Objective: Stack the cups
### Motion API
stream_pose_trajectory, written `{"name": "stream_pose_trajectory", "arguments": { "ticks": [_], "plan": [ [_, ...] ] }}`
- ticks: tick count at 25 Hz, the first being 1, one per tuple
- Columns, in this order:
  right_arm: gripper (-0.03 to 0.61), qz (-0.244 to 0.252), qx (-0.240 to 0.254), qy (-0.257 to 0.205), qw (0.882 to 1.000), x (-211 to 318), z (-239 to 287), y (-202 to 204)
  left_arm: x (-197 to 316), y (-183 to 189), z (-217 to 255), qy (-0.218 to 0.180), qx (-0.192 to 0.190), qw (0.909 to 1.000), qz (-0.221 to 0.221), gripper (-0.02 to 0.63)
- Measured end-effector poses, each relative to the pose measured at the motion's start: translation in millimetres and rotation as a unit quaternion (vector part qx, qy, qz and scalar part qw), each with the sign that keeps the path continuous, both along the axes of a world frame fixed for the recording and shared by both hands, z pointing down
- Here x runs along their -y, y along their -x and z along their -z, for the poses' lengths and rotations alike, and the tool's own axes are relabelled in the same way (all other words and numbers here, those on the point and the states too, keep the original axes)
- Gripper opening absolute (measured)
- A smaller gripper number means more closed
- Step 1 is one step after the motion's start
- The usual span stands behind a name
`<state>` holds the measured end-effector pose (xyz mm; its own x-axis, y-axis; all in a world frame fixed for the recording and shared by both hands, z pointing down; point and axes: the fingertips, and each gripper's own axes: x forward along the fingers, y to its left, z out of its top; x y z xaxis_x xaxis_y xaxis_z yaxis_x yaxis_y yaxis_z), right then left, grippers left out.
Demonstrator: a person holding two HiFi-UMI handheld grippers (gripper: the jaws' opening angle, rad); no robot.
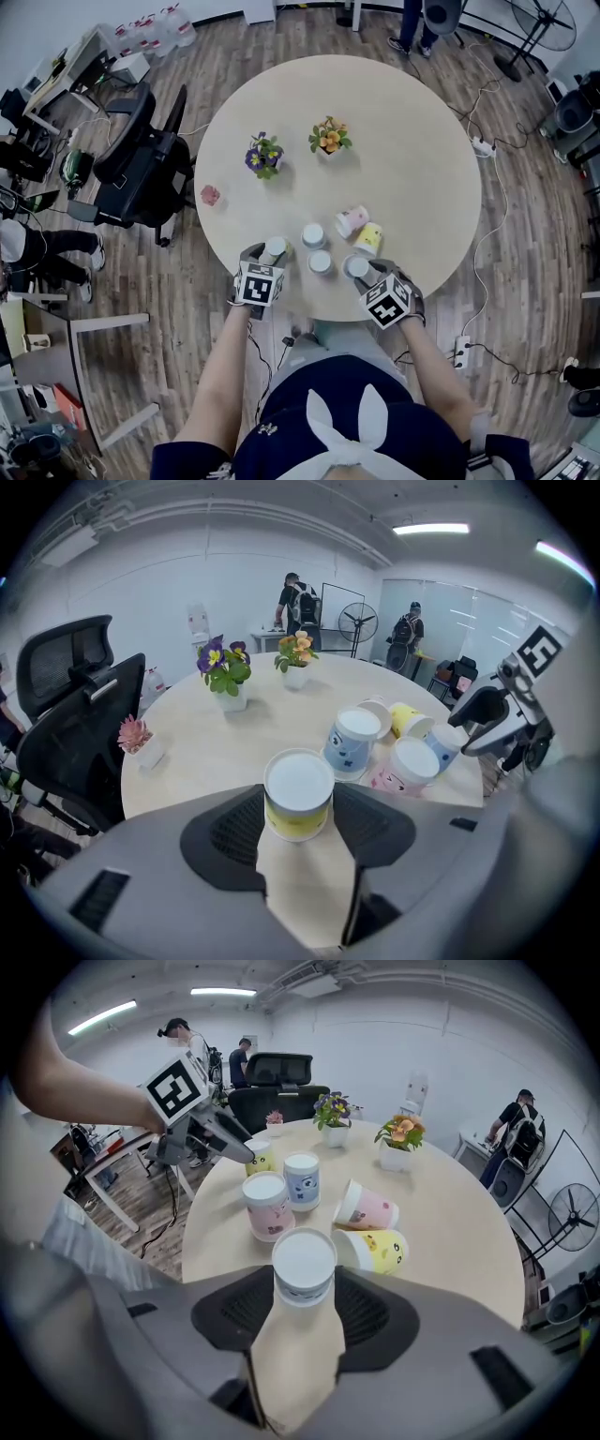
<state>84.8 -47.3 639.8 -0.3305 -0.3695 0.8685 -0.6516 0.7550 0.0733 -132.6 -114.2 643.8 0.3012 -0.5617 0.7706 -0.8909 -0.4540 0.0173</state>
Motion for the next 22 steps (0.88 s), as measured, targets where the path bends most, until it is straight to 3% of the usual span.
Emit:
{"name": "stream_pose_trajectory", "arguments": {
  "ticks": [5,22],
  "plan": [
    [0.21,-0.009,-0.004,-0.001,1.0,7,0,1,-16,-14,-3,0.001,-0.004,0.9997,-0.023,0.237],
    [0.209,-0.012,-0.003,-0.007,1.0,15,0,14,-40,-39,-2,0.014,-0.022,0.9989,-0.04,0.237]
  ]
}}
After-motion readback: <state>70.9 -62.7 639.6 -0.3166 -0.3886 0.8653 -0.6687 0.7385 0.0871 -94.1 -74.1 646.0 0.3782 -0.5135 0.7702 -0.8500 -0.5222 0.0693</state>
